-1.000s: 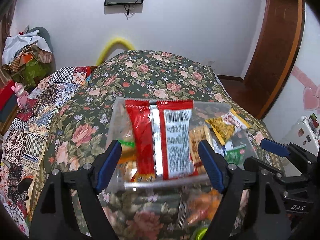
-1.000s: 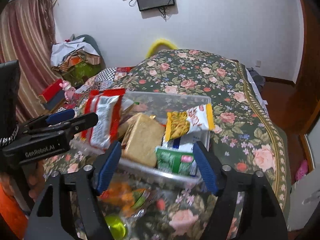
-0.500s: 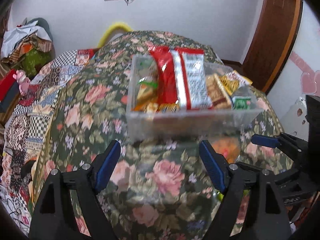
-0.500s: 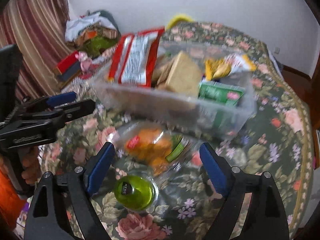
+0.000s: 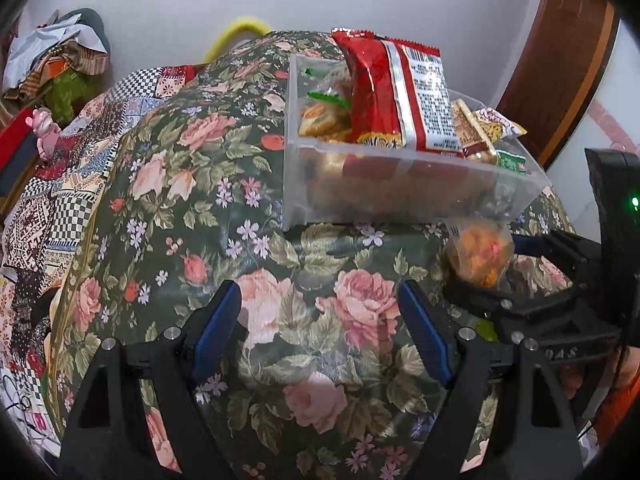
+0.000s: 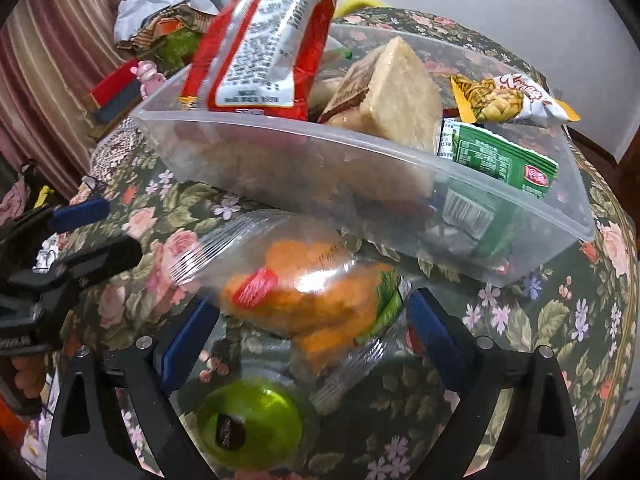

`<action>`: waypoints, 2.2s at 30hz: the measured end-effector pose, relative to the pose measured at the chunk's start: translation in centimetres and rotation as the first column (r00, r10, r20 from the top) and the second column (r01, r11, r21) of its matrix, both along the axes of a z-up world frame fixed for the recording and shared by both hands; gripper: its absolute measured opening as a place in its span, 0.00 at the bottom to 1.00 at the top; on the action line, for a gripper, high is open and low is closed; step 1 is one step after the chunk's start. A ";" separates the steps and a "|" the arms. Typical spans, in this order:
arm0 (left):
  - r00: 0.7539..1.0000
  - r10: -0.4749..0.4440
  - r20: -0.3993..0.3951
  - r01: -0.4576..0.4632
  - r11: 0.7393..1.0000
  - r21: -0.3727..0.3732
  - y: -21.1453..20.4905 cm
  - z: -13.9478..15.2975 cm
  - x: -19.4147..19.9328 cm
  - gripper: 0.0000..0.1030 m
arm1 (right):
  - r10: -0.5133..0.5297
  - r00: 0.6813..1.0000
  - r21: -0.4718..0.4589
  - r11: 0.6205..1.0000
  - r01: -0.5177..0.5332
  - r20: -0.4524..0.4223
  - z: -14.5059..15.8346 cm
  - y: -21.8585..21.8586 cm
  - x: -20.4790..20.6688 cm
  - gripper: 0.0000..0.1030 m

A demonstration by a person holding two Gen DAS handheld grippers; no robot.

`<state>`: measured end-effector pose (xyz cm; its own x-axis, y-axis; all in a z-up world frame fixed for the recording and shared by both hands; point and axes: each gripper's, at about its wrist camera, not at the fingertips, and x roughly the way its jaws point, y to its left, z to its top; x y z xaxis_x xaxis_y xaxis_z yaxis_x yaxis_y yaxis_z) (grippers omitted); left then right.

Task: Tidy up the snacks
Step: 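Grasp orange snack bag with right tool while left tool grasps green bottle, then lower orange bag into box with right tool while left tool places green bottle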

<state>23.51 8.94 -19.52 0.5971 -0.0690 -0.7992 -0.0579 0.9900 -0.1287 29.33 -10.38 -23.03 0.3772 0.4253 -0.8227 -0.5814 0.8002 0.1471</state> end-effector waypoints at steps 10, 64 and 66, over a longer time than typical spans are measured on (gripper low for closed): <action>1.000 -0.028 0.005 0.028 0.999 -0.024 -1.7 0.6 -0.9 0.78 | -0.024 0.999 0.086 0.996 0.022 0.025 1.0 -2.3 -1.3 0.58; 0.981 0.013 0.195 -0.003 0.999 -0.053 -2.3 7.6 1.4 0.44 | -0.172 0.973 0.286 0.950 0.123 0.152 8.0 -8.0 -2.7 0.48; 0.978 0.023 0.206 -0.016 0.999 -0.034 -1.7 8.0 2.4 0.44 | -0.172 0.972 0.291 0.949 0.121 0.160 8.3 -7.7 -2.3 0.48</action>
<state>25.95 7.19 -11.55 0.7507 -0.0793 -0.6559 -0.0460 0.9841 -0.1715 27.08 -18.06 -14.74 0.5840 0.5554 -0.5920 -0.4983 0.8210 0.2787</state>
